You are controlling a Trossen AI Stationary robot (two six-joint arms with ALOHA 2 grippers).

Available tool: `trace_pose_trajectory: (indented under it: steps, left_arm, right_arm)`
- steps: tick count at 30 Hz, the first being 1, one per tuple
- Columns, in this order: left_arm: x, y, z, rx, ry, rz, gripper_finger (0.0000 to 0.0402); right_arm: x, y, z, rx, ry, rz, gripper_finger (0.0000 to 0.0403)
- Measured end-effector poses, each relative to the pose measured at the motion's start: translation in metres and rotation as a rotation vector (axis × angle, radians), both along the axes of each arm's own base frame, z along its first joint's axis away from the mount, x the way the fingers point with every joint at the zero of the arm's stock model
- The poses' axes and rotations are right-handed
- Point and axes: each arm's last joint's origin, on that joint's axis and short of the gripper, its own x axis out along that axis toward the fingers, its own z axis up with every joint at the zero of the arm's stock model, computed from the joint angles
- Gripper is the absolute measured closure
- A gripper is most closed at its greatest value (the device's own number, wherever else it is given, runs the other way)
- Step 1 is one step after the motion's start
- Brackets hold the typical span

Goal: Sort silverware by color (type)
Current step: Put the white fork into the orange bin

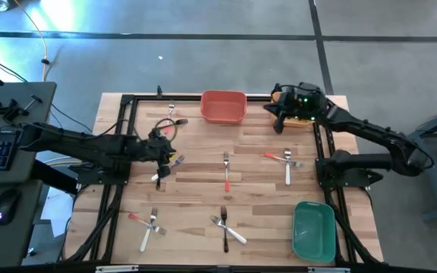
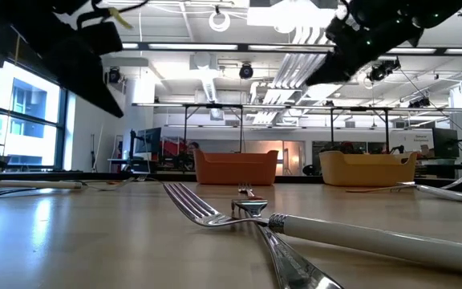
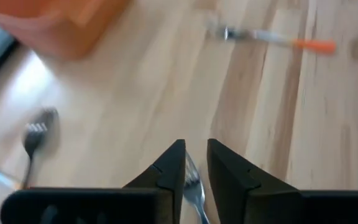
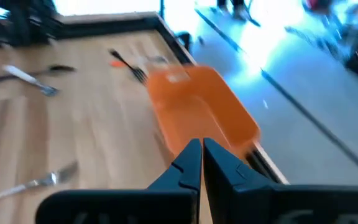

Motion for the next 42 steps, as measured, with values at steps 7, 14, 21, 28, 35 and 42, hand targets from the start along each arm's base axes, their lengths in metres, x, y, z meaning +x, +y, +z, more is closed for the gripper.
trace_pose_trajectory:
  steps: [7, 14, 21, 28, 35, 42]
  left_arm:
    - [0.012, -0.003, -0.018, -0.094, 0.223, 0.023, 0.031]
    - [0.019, -0.004, -0.041, -0.144, 0.376, 0.053, 0.0279]
    - [0.024, 0.009, -0.058, -0.218, 0.457, 0.126, 0.025]
    - [0.029, 0.021, -0.068, -0.287, 0.489, 0.124, 0.0251]
    - [0.031, 0.028, -0.075, -0.303, 0.525, 0.131, 0.0273]
    - [0.031, 0.028, -0.073, -0.272, 0.542, 0.038, 0.0343]
  right_arm:
    - [0.032, 0.007, -0.005, -0.081, -0.06, 0.111, 0.0403]
    - [0.05, 0.006, -0.025, -0.05, -0.014, 0.145, 0.0403]
    - [0.061, 0.005, -0.038, -0.043, 0.023, 0.13, 0.0403]
    - [0.063, 0.005, -0.039, -0.05, 0.026, 0.118, 0.0403]
    - [0.063, 0.005, -0.039, -0.049, 0.026, 0.118, 0.0403]
    - [0.063, 0.005, -0.039, -0.05, 0.027, 0.118, 0.0403]
